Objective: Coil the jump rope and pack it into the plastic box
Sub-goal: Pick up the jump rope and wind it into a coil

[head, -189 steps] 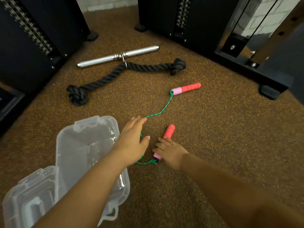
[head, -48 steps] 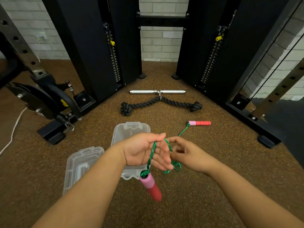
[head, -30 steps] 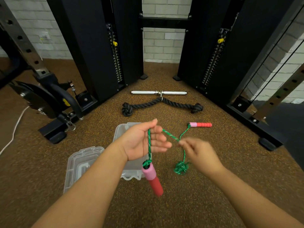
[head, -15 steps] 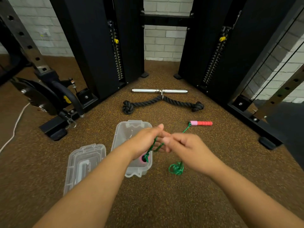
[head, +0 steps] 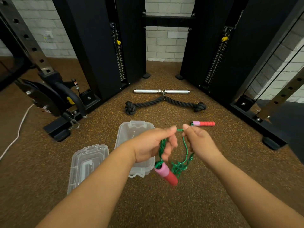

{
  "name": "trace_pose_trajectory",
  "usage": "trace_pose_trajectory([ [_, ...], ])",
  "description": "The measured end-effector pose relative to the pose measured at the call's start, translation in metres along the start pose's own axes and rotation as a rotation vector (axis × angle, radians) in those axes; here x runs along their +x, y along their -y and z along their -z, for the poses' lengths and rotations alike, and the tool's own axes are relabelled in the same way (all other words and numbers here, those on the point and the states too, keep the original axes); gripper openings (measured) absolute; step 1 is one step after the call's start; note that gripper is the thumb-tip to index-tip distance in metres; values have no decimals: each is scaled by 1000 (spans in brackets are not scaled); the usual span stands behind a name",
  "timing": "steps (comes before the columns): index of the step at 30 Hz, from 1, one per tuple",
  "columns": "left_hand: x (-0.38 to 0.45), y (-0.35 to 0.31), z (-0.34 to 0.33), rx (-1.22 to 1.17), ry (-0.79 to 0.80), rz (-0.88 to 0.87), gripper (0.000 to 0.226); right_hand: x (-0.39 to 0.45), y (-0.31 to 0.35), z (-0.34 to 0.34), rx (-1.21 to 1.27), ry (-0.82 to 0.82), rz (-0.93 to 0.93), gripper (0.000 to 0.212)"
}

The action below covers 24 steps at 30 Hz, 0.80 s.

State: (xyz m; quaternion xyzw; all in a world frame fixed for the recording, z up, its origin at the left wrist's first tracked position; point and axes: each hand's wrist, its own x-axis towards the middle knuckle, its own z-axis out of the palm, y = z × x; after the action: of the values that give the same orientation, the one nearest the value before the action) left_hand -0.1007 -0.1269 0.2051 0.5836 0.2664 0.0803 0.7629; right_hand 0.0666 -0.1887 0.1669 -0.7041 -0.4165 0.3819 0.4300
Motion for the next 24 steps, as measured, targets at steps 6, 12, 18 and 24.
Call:
trace_pose_trajectory([
  [6,5,-5,15,-488,-243,-226,45,-25,-20,-31,-410,153,231,38],
  [12,8,1,15,-199,-361,-70,56,-41,-2,-37,-675,231,521,54],
  [18,8,1,8,23,-315,62,81,-42,21,-29,-570,212,581,33],
  [24,3,4,10,87,-263,95,91,-35,30,-13,-384,162,519,24],
])
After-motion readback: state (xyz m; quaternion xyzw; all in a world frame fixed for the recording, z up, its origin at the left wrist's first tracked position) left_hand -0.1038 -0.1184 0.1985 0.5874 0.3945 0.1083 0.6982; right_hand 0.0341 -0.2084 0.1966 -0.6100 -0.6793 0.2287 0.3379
